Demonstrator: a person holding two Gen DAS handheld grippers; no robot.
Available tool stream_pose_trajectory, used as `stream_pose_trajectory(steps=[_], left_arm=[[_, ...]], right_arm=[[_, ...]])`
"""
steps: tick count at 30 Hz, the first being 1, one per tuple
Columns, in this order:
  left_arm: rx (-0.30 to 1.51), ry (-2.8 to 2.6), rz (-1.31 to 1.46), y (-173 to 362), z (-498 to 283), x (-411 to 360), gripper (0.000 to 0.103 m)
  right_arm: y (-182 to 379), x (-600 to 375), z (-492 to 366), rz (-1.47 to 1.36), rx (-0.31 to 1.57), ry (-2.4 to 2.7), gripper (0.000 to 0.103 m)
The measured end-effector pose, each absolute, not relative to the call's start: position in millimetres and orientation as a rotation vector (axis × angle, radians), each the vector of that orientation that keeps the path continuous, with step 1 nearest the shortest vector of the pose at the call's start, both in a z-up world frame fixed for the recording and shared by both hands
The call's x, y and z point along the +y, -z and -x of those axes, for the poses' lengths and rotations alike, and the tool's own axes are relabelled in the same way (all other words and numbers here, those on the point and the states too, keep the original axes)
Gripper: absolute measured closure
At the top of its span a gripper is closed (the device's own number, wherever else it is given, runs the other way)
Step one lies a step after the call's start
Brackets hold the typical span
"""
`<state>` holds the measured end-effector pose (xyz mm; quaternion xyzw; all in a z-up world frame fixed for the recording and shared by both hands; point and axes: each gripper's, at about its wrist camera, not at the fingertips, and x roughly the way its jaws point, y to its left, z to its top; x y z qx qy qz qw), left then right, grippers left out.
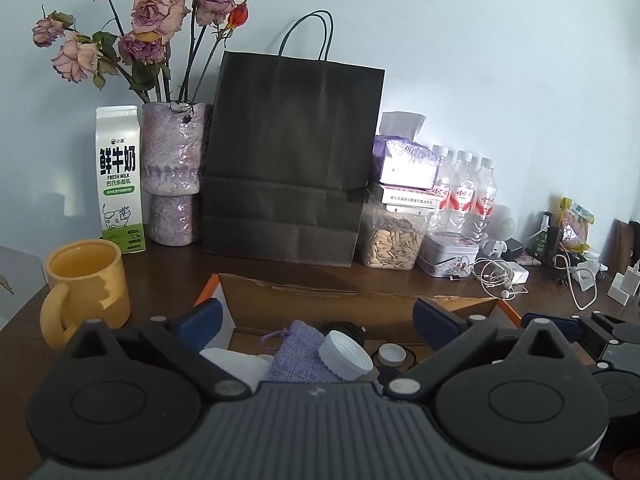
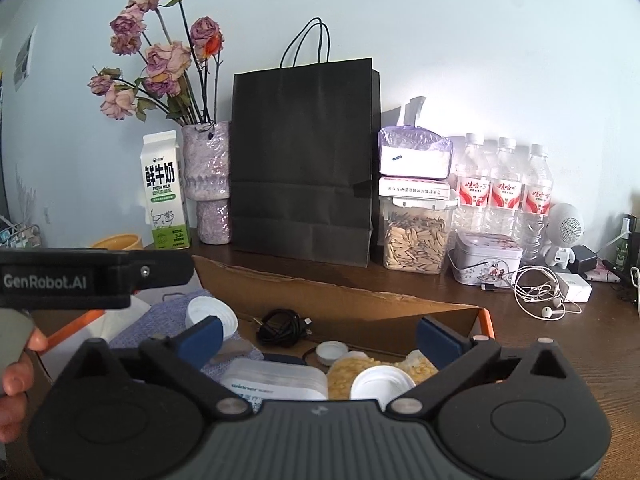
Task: Organize objects
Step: 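Lower the caps into the box and open both grippers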
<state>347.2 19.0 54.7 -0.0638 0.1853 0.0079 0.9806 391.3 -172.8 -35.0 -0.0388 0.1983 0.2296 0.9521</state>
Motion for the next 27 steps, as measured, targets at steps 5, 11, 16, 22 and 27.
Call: stream_pose_trajectory(steps=[5,11,16,22,27], left_arm=[[0.369,-0.012,0.117,-55.2,-339.9,15.0,0.0],[0.361,-0.009,0.122,-59.4,-319.9,14.2,0.0],[0.356,-0.009,0.125,-64.5,-296.7,14.0,0.0],[0.366,-0.016,0.118,-64.8,-269.4,16.3,0.0],[0.377,-0.032,0.115,-62.6,-252.8,21.2,0.0]], right_arm=[[35.8,-173.7,-388.2,0.086,0.405,-0.458,0.0],[31.9,-177.2,-373.0,0.092,0.396,-0.45,0.0],[27.8,-180.9,-350.9,0.106,0.39,-0.449,0.0],[30.5,-189.7,-322.1,0.11,0.401,-0.452,0.0],[34.7,-196.7,-303.3,0.111,0.414,-0.455,0.0]])
